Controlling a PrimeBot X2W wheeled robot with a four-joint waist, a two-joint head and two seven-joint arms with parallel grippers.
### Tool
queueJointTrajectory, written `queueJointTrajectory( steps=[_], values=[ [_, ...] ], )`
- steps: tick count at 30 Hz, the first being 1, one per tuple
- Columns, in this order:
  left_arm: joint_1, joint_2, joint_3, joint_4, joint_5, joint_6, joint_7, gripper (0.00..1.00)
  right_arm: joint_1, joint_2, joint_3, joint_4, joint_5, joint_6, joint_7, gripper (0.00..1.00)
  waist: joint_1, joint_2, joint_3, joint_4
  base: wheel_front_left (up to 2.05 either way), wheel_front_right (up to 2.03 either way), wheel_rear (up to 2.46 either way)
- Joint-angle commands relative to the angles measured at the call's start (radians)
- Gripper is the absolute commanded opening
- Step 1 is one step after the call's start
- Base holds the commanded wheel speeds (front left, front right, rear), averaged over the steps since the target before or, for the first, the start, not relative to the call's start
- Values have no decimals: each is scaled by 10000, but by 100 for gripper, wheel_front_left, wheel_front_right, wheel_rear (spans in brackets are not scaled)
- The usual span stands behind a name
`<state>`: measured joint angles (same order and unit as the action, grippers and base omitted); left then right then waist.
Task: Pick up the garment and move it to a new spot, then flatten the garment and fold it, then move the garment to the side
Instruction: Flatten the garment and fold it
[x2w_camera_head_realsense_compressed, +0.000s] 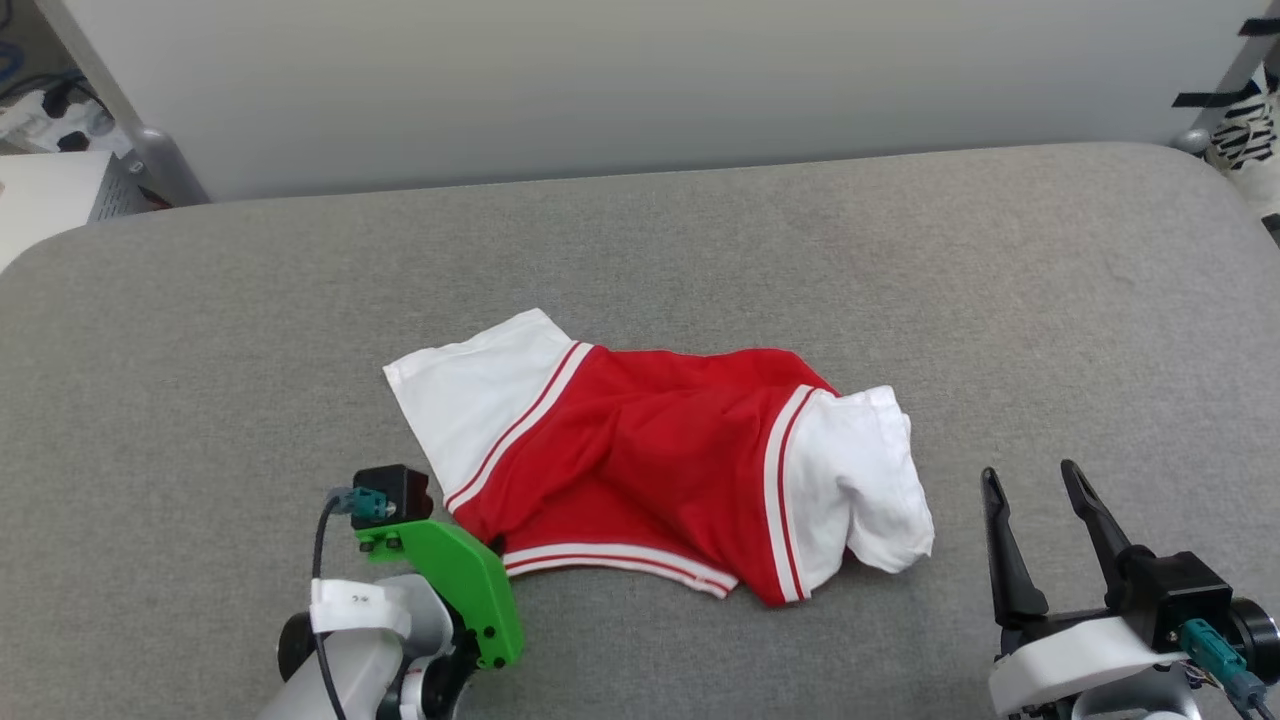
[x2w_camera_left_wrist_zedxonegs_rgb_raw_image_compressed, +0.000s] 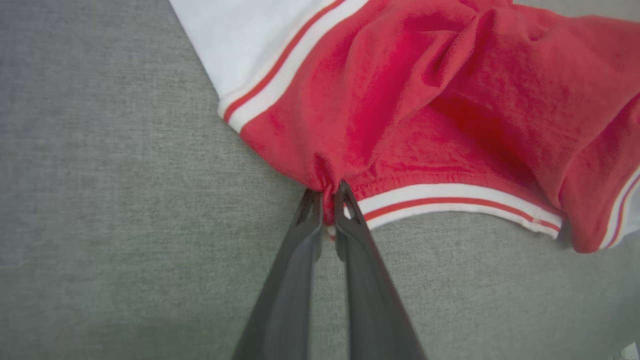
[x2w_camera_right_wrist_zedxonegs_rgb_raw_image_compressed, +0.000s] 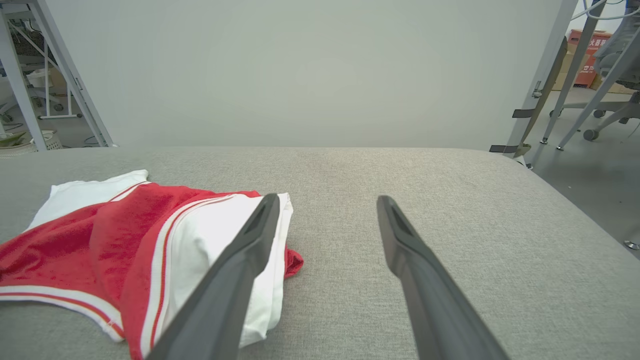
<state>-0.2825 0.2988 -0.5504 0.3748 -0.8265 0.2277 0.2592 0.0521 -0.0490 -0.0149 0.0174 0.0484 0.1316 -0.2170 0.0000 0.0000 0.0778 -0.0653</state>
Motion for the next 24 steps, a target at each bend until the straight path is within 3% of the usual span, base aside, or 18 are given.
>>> queueJointTrajectory(
  steps=[1, 7, 11, 12, 17, 21, 24],
  values=[
    [528, 545, 255, -967, -154, 354, 101, 0, 203, -12, -67, 180, 93, -9, -8, 100, 0, 0, -630, 590, 0, 0, 0],
    [1367, 1308, 444, -2367, -291, 933, 707, 0, 336, -12, -163, 424, 167, -9, 24, 100, 0, 0, -951, 906, 0, 0, 0],
    [1860, 1562, 254, -2571, -415, 1080, 1256, 0, 356, -12, -231, 636, 210, -9, 107, 100, 0, 0, -1033, 1003, 0, 0, 0],
    [1953, 1569, -35, -2408, -236, 1019, 1292, 100, 360, -12, -265, 782, 200, -9, 191, 100, 0, 0, -1042, 1047, 0, 0, 0],
    [1670, 1201, -36, -2225, 74, 697, 240, 100, 321, -12, -422, 778, 108, -9, 311, 100, 0, 0, -936, 1236, 0, 0, 0],
    [1435, 974, -42, -2182, 308, 53, -885, 100, 165, -42, -550, 577, -61, -9, 723, 100, 0, 0, -825, 1459, 0, 0, 0],
    [1207, 859, -77, -2249, 634, -471, -1917, 100, -84, -446, -348, 463, 64, -9, 1528, 100, 0, 0, -708, 1679, 0, 0, 0]
  ],
)
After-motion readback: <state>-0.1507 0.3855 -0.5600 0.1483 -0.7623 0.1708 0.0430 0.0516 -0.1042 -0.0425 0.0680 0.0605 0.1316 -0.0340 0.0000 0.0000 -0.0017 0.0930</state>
